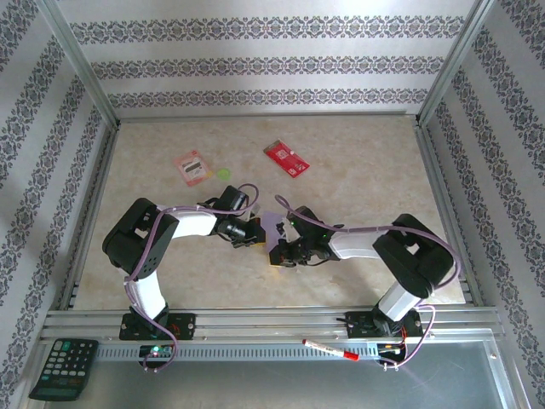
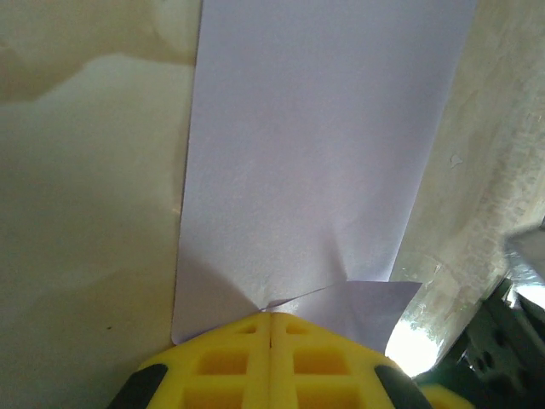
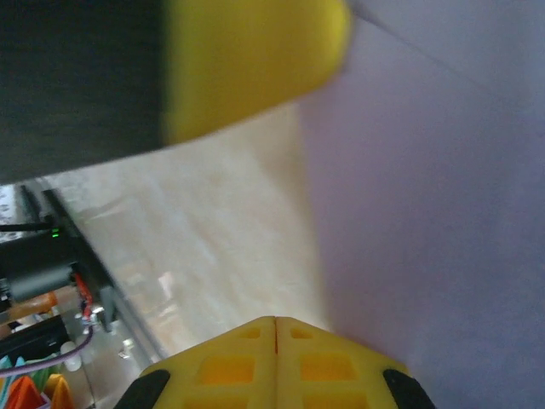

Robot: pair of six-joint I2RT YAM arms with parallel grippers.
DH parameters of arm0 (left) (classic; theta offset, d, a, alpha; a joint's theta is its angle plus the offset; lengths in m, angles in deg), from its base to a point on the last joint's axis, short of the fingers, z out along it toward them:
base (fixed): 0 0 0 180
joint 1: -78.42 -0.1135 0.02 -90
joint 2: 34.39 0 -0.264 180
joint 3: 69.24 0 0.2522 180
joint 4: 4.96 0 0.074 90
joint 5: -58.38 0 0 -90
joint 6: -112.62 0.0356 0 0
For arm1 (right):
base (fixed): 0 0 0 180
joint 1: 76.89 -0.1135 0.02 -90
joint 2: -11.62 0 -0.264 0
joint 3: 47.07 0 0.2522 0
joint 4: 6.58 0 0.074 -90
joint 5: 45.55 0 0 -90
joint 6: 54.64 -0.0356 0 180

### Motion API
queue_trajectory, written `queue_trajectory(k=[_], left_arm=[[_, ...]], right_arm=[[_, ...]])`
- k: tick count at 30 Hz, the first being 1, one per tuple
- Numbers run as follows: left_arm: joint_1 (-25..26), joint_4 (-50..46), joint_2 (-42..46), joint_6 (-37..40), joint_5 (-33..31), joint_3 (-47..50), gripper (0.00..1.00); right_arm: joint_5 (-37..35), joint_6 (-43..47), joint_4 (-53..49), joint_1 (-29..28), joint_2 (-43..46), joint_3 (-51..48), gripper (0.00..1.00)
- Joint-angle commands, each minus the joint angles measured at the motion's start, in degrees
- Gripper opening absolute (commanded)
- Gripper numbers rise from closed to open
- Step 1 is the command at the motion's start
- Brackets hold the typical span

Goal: Fold a paper plane with a square sheet of paper (pick it up from the middle)

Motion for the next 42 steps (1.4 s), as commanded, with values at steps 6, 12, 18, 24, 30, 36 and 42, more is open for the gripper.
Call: queue_trajectory(k=[6, 12, 18, 24, 30, 36, 42], left_arm=[[-0.6, -7.9, -2.9, 1.7, -6.9, 1.6, 0.0], [-0.6, -8.1, -3.2, 1.9, -6.8, 1.5, 0.0], [-0.6, -8.1, -3.2, 1.8, -6.9, 1.5, 0.0], [-0.6, -8.2, -3.1, 1.8, -6.9, 1.3, 0.0], [-0.5, -7.9, -3.2, 1.4, -6.5, 1.2, 0.0], [-0.5, -8.9, -2.7, 1.7, -6.1, -0.1, 0.0], [-0.5, -9.7, -1.1, 0.8, -4.1, -2.6, 0.01]], right_arm=[[-0.3, 0.6, 1.1, 0.6, 2.4, -7.2, 0.0], [-1.4, -0.7, -0.2, -0.7, 8.1, -12.4, 0.0], [-0.8, -1.7, -2.0, 0.0, 12.7, -7.9, 0.0], [-0.4, -1.2, -1.4, 0.1, 9.2, -3.4, 0.0], [0.1, 0.5, 0.2, 1.0, 3.2, -2.1, 0.0], [0.2, 1.4, 1.7, 1.8, 0.9, -4.7, 0.0], [-0.2, 1.7, 2.4, 2.1, 0.3, -7.5, 0.0]])
